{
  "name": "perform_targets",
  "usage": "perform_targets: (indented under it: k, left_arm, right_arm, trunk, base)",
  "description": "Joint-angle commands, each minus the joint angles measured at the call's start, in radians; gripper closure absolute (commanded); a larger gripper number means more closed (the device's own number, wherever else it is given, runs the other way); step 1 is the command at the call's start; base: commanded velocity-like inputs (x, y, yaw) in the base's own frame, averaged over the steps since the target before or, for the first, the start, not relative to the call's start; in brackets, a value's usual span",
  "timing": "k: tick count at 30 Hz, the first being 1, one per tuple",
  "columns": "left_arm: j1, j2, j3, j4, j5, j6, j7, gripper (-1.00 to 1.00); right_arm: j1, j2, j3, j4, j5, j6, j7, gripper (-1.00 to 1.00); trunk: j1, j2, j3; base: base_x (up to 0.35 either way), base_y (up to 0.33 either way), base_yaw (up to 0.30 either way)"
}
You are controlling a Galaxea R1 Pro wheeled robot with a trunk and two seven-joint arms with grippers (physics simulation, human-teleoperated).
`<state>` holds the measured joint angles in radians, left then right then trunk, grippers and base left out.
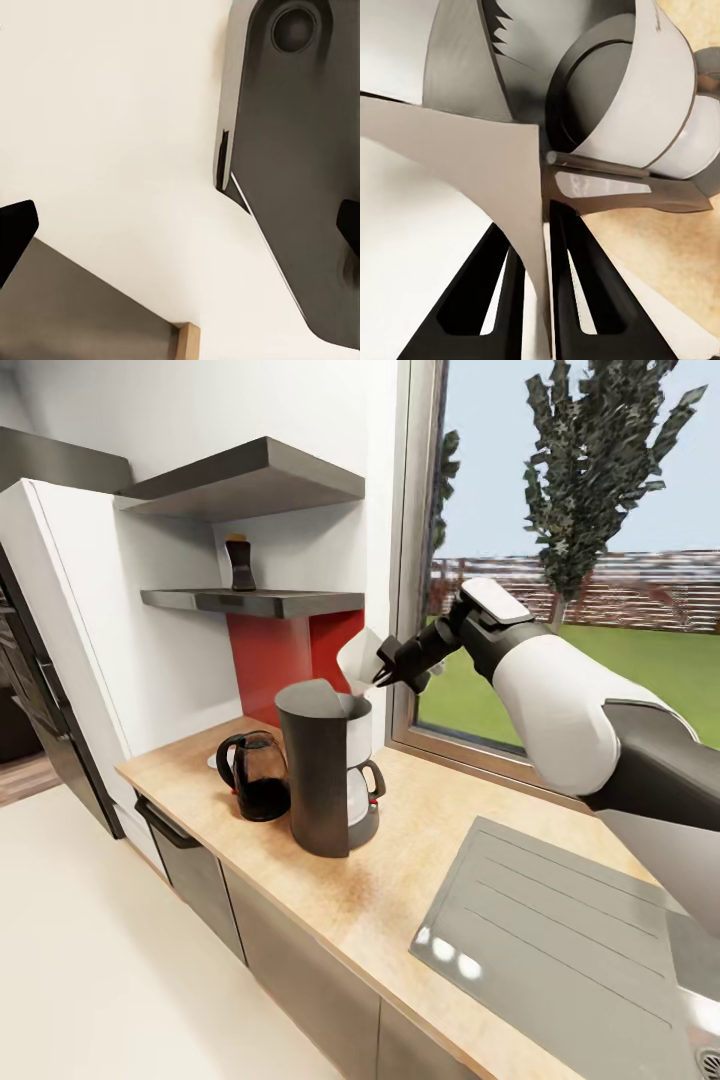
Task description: Set up a coffee station on the kitchen countertop: keep the coffee maker on the countertop, move the bottle of coffee from the kitchen shelf to the counter next to the coffee maker, place a paper coffee filter on top of the coffee maker, put the saucer next to the coffee maker with the coffee cup on the saucer, and place the electric kettle next to the coffee maker.
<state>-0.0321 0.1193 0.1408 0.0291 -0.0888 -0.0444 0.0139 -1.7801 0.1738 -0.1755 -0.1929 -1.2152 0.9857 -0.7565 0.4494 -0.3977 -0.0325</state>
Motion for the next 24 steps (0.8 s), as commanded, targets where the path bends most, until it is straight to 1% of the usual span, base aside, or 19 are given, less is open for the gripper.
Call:
perform_targets:
  k: [1, 11, 24]
  left_arm:
    - [-0.002, 0.000, 0.008, 0.003, -0.009, -0.005, 0.001, -1.00]
    - [-0.002, 0.001, 0.009, 0.003, -0.009, -0.004, 0.001, -1.00]
    - [0.003, 0.005, 0.008, 0.010, -0.009, 0.000, 0.003, -1.00]
  right_arm:
    - [-0.001, 0.001, -0.014, -0.001, -0.002, 0.002, -0.010, 1.00]
    - [-0.001, 0.001, -0.068, -0.001, -0.002, 0.002, -0.010, 1.00]
    - [0.000, 0.001, -0.070, 0.001, -0.001, 0.004, -0.010, 1.00]
  trunk:
    - [0.001, -0.002, -0.002]
    - [0.001, -0.002, -0.002]
    - [0.001, -0.002, -0.002]
  base:
    - [0.000, 0.000, 0.000]
    - [0.000, 0.000, 0.000]
    - [0.000, 0.000, 0.000]
